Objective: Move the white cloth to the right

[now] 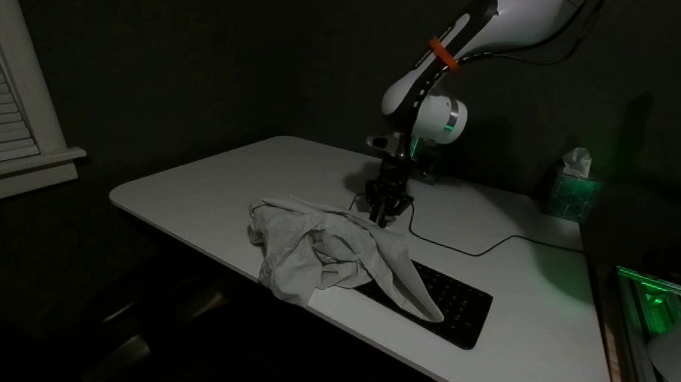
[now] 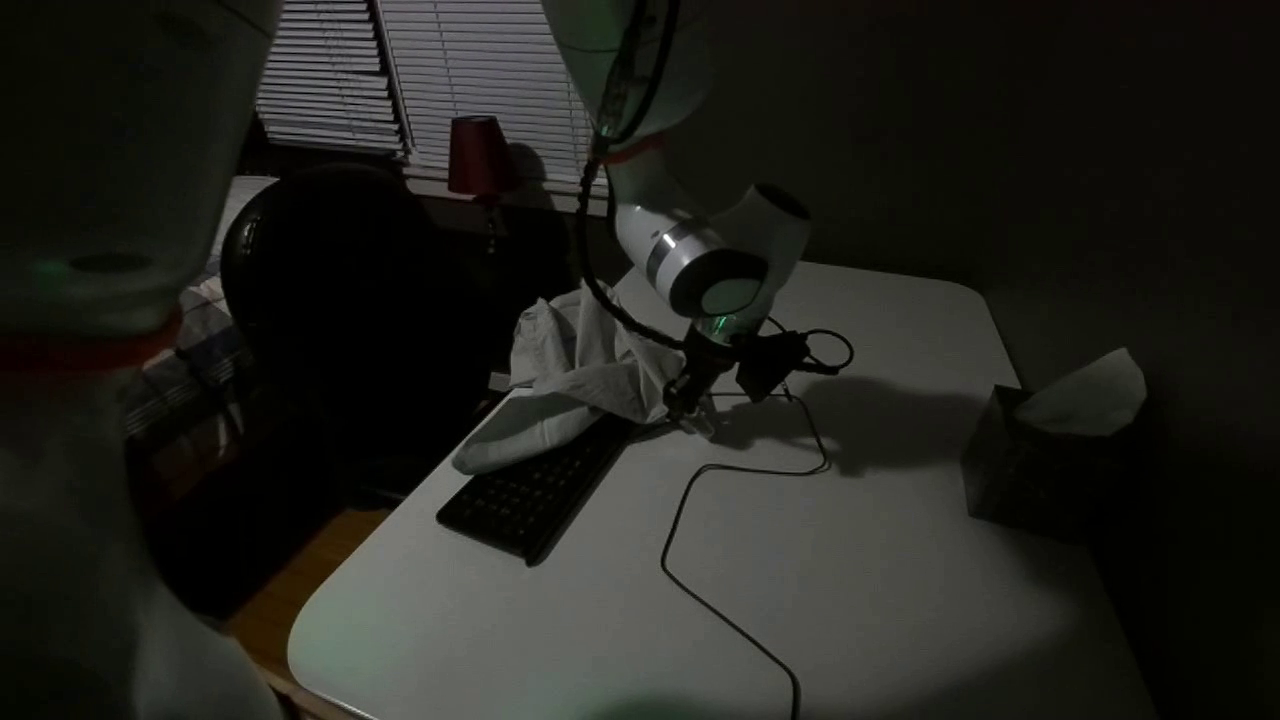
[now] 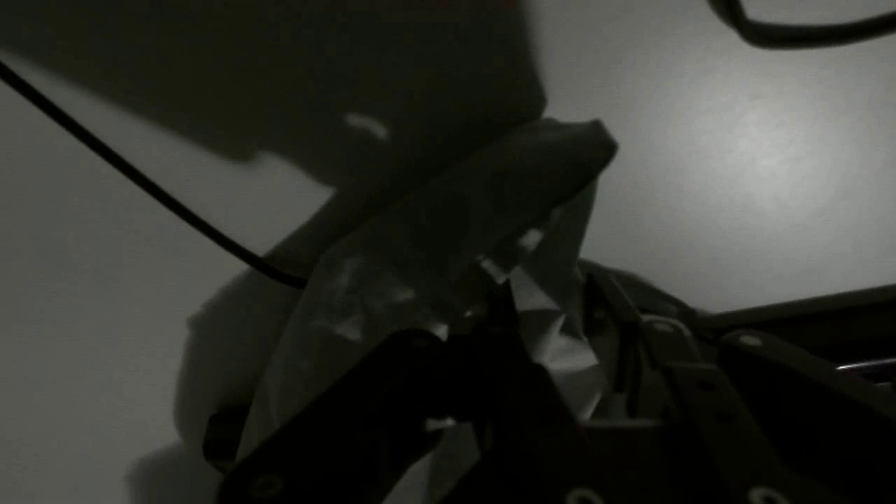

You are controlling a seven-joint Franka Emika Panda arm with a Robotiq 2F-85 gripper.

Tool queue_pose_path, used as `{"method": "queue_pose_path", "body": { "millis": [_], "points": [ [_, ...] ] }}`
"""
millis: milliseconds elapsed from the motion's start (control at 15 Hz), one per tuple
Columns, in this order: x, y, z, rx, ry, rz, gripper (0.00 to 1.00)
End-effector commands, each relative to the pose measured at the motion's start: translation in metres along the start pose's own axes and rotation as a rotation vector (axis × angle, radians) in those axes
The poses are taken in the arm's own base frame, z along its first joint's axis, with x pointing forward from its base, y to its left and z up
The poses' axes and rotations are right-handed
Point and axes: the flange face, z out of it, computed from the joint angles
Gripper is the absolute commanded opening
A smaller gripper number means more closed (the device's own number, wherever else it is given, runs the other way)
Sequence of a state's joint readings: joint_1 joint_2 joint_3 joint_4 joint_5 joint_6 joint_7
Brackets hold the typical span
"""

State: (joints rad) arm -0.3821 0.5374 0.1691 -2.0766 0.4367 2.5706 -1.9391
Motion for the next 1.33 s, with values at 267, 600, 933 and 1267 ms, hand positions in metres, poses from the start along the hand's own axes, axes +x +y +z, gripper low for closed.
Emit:
{"method": "queue_pose_path", "body": {
  "millis": [267,600,933,1267],
  "points": [
    [-0.009,0.004,0.021,-0.046,-0.009,-0.105,0.4],
    [0.001,0.004,0.022,-0.071,0.0,-0.105,0.07],
    [0.027,-0.001,-0.004,-0.088,-0.032,-0.126,0.01],
    [0.051,-0.009,-0.066,-0.182,-0.096,-0.082,0.01]
  ]
}}
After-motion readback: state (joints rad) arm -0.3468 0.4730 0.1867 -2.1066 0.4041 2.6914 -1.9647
